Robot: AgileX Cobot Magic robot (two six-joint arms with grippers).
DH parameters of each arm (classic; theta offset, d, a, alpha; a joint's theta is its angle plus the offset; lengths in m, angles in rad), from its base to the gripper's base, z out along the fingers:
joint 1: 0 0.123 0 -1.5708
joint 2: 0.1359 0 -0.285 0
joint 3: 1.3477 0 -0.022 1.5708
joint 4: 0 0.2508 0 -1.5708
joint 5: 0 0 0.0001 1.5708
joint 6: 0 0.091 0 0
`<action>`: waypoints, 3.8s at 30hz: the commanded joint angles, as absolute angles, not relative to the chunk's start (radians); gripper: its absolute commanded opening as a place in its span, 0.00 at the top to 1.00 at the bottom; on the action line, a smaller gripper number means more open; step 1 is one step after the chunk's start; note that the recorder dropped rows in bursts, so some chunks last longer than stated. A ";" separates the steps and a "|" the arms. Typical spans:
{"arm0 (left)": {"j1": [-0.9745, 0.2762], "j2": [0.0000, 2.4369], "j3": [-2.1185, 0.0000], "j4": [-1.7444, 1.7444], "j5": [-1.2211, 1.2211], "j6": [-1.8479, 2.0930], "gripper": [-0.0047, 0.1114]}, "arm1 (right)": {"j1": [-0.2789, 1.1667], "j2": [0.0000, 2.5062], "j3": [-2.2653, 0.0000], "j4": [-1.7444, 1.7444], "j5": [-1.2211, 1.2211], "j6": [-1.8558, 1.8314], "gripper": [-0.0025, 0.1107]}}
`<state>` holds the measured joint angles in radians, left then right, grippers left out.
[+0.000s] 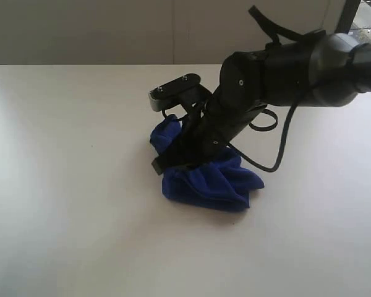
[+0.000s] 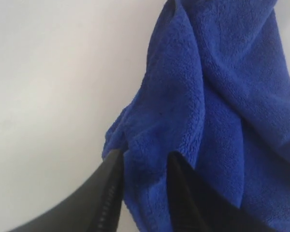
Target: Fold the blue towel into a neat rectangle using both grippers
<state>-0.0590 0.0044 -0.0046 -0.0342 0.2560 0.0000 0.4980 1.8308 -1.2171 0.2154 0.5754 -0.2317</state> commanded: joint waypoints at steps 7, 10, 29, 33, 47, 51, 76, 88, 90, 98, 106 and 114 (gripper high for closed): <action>-0.060 0.000 0.000 -0.037 0.255 0.000 0.96 | 0.500 1.827 -1.221 0.201 0.578 -0.293 0.59; -0.060 0.000 0.000 -0.037 0.255 0.000 0.96 | 0.500 1.834 -1.221 0.189 0.578 -0.293 0.59; -0.060 0.000 0.000 -0.037 0.255 0.000 0.96 | 0.500 1.862 -1.221 0.141 0.561 -0.293 0.81; -0.060 0.000 0.000 -0.037 0.255 0.000 0.96 | 0.500 1.845 -1.225 0.141 0.559 -0.293 0.82; -0.060 0.000 0.000 -0.037 0.255 0.000 0.96 | 0.452 1.713 -1.225 0.134 0.606 -0.202 0.94; -0.060 0.000 0.000 -0.037 0.255 0.000 0.96 | 0.446 1.726 -1.225 0.136 0.606 -0.207 0.93; -0.060 0.000 0.000 -0.037 0.255 0.000 0.96 | 0.578 1.841 -1.225 0.066 0.580 -0.329 0.62; -0.060 0.000 0.000 -0.037 0.255 0.000 0.96 | 0.578 1.841 -1.225 -0.079 0.582 -0.223 0.62; -0.060 0.000 0.000 -0.037 0.255 0.000 0.96 | 0.578 1.841 -1.225 -0.095 0.582 -0.220 0.62; -0.060 0.000 0.000 -0.037 0.255 0.000 0.96 | 0.578 1.841 -1.225 -0.199 0.578 -0.138 0.73; -0.060 0.000 0.000 -0.037 0.255 0.000 0.96 | 0.578 1.841 -1.225 -0.247 0.578 -0.067 0.85; -0.060 0.000 0.000 -0.037 0.255 0.000 0.96 | 0.578 1.841 -1.225 -0.247 0.578 -0.051 0.98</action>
<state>-0.0590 0.0044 -0.0046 -0.0342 0.2560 0.0000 0.5781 1.8419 -1.2226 -0.2402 0.5744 -0.0682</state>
